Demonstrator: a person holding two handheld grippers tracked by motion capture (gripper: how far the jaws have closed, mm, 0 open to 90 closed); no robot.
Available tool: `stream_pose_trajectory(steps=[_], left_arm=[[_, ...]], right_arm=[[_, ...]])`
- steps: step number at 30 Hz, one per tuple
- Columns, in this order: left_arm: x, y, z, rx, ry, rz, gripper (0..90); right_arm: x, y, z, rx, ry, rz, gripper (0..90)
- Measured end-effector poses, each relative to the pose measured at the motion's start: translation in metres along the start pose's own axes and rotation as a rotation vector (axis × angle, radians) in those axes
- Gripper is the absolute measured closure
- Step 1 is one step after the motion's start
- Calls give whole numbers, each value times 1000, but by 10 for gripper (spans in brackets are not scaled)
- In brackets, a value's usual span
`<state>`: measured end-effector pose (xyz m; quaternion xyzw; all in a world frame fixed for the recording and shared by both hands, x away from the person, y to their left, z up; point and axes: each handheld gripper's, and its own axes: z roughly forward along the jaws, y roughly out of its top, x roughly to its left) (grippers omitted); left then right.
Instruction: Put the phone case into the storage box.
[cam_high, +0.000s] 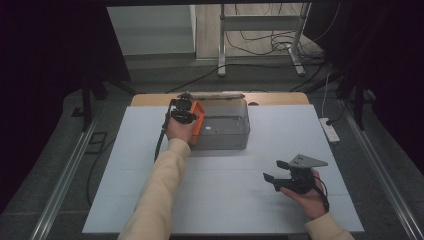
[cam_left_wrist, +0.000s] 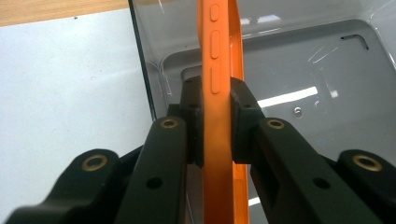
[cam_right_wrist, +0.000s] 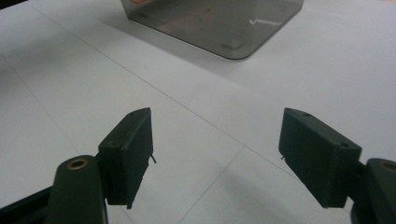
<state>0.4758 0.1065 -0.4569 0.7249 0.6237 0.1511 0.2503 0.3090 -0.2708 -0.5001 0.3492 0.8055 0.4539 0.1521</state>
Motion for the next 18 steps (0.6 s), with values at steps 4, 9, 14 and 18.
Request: stream_pose_trajectory(steps=[4,9,14,18], left_arm=[[-1,0,0,2,1,5,790],[-3,-1,1,2,10,9,790],[-5,-1,2,6,16,7,789],[-6,-1,2,6,26,12,789]], right_arm=[[0,0,0,1,0,0,266],[0,0,0,0,0,0,266],[0,0,0,0,0,0,267],[0,0,0,0,0,0,266]])
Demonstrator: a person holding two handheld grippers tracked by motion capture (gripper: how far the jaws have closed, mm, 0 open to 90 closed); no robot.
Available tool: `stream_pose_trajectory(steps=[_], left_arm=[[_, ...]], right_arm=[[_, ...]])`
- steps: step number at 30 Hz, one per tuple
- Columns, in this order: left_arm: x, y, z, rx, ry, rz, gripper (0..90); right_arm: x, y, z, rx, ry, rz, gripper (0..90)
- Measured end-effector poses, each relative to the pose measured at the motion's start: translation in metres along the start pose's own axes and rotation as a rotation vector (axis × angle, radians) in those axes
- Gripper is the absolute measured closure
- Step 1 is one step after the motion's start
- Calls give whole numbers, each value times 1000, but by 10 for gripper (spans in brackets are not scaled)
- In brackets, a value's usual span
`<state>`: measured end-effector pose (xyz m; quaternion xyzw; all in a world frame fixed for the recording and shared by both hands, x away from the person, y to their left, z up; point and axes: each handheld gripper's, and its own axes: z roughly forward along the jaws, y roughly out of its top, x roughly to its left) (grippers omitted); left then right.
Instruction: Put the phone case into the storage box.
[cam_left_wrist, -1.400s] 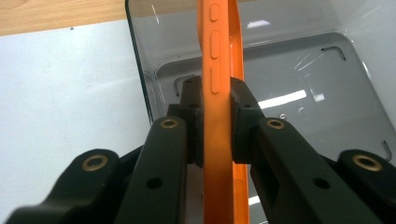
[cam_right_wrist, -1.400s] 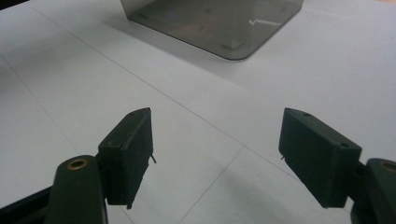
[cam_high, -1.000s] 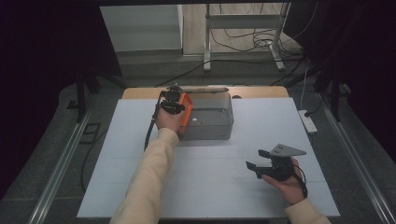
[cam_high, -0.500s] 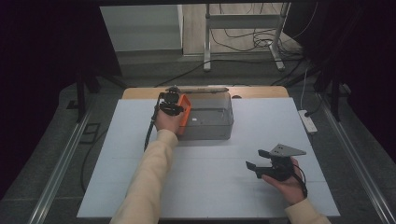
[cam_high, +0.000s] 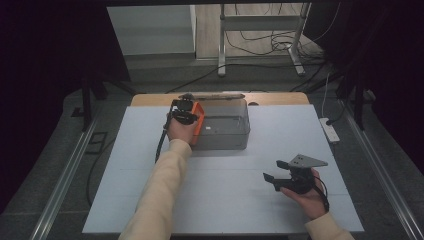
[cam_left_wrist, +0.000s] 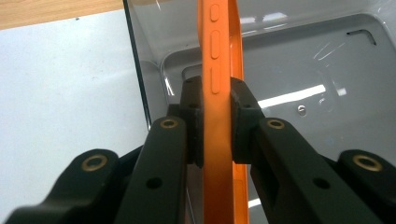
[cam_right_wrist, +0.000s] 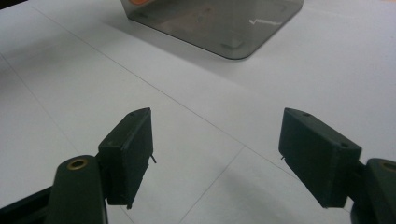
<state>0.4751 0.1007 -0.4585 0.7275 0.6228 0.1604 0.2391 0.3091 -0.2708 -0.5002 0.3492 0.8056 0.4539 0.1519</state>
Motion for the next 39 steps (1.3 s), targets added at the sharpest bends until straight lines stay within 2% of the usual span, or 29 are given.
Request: stream_pose_trajectory(steps=[11,13,17,19,24,33,39], left_arm=[[-2,-1,1,-9,20,17,777],[-4,-1,0,-16,37,31,739],[-6,-1,-1,-27,12,37,610],[-9,-1,-3,-42,16,49,530],[-9,1,-13,-89,14,63,432],[-3,2,-24,-118,8,80,386],[-1,1,-28,-126,-31,102,364]], right_arm=[[0,0,0,0,1,0,267],[0,0,0,0,1,0,266],[0,0,0,-1,1,1,266],[0,0,0,-1,1,1,266],[0,0,0,-1,1,1,266],[0,0,0,-1,0,2,266],[0,0,0,-1,-1,2,266]])
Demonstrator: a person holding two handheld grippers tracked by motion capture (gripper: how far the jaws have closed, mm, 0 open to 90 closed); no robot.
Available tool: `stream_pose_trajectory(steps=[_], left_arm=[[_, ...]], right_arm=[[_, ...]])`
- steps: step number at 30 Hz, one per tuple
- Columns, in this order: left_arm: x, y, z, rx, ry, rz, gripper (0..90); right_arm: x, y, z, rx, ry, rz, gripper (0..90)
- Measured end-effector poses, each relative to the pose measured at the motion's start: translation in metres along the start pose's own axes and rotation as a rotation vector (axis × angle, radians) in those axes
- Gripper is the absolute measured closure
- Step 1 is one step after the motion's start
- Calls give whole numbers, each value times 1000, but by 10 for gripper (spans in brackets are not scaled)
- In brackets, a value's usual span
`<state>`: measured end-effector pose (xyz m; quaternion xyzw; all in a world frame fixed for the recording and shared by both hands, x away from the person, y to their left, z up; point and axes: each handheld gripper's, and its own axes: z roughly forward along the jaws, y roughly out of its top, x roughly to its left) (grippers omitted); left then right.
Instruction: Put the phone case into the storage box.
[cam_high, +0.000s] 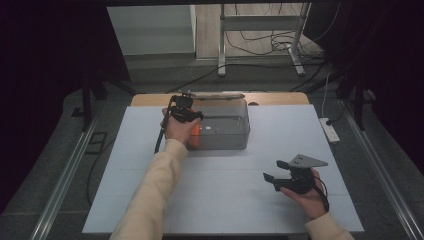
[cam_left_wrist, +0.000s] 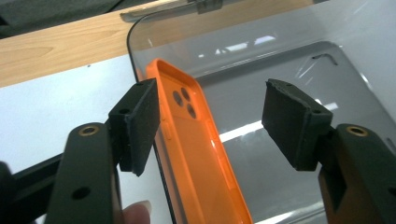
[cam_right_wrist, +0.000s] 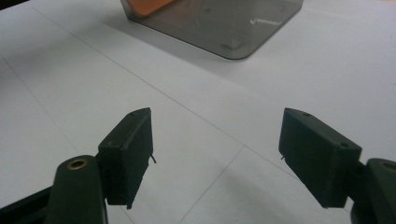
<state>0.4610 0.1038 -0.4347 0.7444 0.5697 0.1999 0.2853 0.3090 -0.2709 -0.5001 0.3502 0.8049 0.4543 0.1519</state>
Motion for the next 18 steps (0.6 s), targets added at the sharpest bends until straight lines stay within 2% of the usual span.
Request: stream_pose_trajectory(steps=[7,14,18], left_arm=[[3,0,-7,-23,-69,13,352],[6,0,-12,-37,-104,13,336],[9,0,-19,-49,-146,17,332]], right_arm=[[0,0,0,0,-1,-1,266],[0,0,0,1,-2,-1,266],[0,0,0,-1,0,1,266]])
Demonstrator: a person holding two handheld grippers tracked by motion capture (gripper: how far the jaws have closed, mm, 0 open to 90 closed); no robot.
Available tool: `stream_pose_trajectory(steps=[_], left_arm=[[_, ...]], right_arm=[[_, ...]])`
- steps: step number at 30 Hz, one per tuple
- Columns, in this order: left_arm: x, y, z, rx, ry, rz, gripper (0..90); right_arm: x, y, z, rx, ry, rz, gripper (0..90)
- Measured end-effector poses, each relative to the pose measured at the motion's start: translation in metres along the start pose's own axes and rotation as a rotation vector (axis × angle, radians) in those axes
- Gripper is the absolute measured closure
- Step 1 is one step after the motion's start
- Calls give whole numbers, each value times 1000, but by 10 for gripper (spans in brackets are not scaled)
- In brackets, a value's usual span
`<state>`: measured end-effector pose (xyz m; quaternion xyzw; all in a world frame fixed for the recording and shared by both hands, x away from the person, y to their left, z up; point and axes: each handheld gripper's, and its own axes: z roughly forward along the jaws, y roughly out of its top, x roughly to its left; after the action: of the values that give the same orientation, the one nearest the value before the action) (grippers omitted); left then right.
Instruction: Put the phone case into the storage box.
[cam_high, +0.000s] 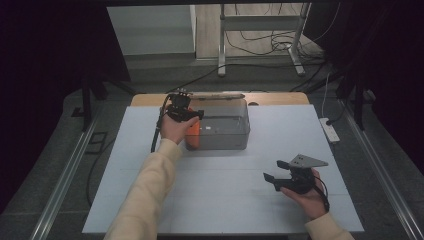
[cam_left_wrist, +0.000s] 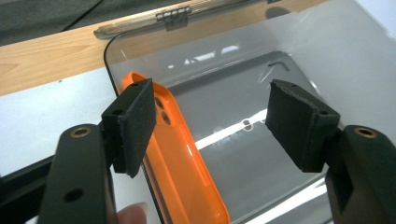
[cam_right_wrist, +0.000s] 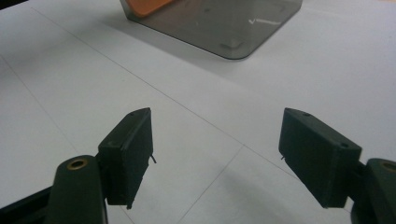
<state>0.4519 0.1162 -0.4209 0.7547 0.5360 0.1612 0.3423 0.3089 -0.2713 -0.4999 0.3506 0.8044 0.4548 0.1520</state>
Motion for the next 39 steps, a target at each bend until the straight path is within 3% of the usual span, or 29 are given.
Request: stream_pose_trajectory(steps=[8,14,25,39], left_arm=[[7,-3,-14,-27,-51,43,319],[2,-6,-24,-51,-94,98,304],[-6,-18,-42,-104,-185,154,287],[-6,-44,-73,-152,-200,217,278]], right_arm=[[0,0,0,2,-3,-2,266],[1,0,0,8,-7,-5,266],[0,0,0,6,-6,-4,265],[0,-1,0,12,-10,-3,264]])
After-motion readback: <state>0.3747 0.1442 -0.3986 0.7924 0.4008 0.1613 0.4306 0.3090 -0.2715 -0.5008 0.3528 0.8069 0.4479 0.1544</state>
